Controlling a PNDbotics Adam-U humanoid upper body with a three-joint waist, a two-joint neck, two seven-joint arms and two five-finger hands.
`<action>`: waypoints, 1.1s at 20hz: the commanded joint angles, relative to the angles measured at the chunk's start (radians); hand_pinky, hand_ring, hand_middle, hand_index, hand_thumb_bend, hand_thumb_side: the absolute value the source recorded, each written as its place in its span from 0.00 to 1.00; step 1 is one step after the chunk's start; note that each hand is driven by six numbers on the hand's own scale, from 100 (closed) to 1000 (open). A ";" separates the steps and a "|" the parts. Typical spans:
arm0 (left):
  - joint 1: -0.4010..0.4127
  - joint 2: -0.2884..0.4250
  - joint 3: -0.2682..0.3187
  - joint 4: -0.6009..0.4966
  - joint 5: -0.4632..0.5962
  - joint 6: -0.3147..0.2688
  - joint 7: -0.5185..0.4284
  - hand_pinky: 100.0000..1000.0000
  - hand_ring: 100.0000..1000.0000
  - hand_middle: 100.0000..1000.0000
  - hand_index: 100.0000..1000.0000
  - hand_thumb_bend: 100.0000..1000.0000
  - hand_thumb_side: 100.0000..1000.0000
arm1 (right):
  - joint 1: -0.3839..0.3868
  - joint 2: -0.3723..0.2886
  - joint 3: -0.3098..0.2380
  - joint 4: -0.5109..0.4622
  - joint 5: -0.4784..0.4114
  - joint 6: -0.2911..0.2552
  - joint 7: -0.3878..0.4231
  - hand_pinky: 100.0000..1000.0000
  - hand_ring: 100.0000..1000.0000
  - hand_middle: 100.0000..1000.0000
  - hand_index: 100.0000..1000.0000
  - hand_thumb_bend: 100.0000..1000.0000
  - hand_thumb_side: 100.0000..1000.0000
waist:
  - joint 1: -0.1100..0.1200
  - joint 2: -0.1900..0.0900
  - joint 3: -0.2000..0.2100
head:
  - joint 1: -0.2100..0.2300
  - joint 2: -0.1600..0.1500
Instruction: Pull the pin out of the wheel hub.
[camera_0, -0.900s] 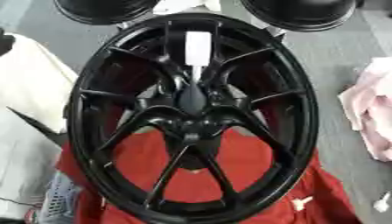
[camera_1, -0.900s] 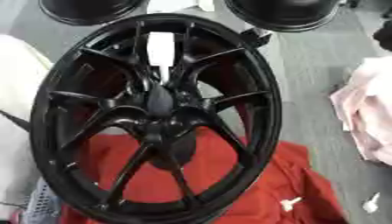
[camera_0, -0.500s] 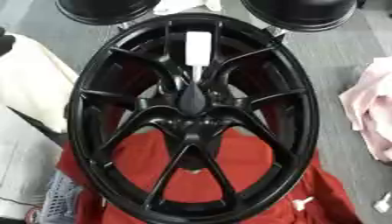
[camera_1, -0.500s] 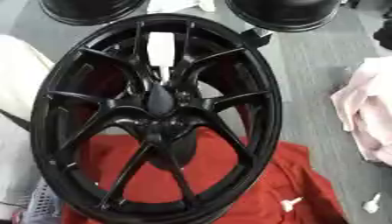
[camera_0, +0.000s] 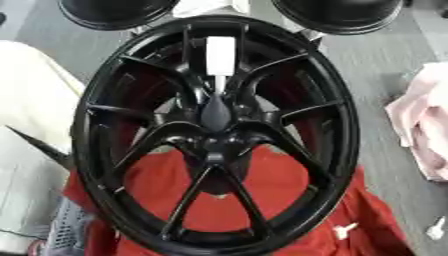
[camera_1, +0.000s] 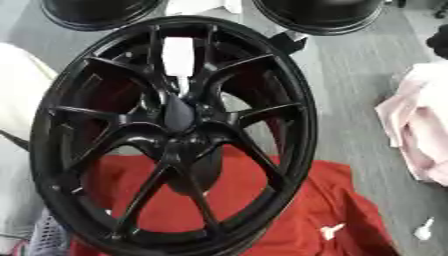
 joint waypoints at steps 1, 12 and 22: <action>-0.046 0.123 -0.024 0.008 -0.020 0.012 -0.035 0.81 0.66 0.58 0.81 0.00 0.69 | 0.002 -0.028 -0.006 -0.018 0.014 0.001 -0.002 0.79 0.65 0.51 0.56 0.00 0.55 | 0.003 -0.013 -0.006 | -0.002 -0.011; -0.247 0.424 -0.162 0.081 -0.178 0.082 -0.335 0.80 0.69 0.62 0.80 0.00 0.70 | 0.019 -0.040 -0.017 -0.018 0.030 -0.006 -0.012 0.79 0.66 0.51 0.56 0.00 0.54 | 0.010 -0.010 -0.028 | -0.026 -0.010; -0.556 0.403 -0.309 0.210 -0.372 0.018 -0.744 0.80 0.72 0.66 0.79 0.00 0.67 | 0.027 -0.039 -0.006 -0.018 0.031 0.003 -0.006 0.79 0.65 0.51 0.56 0.00 0.55 | 0.005 -0.013 -0.022 | -0.029 0.002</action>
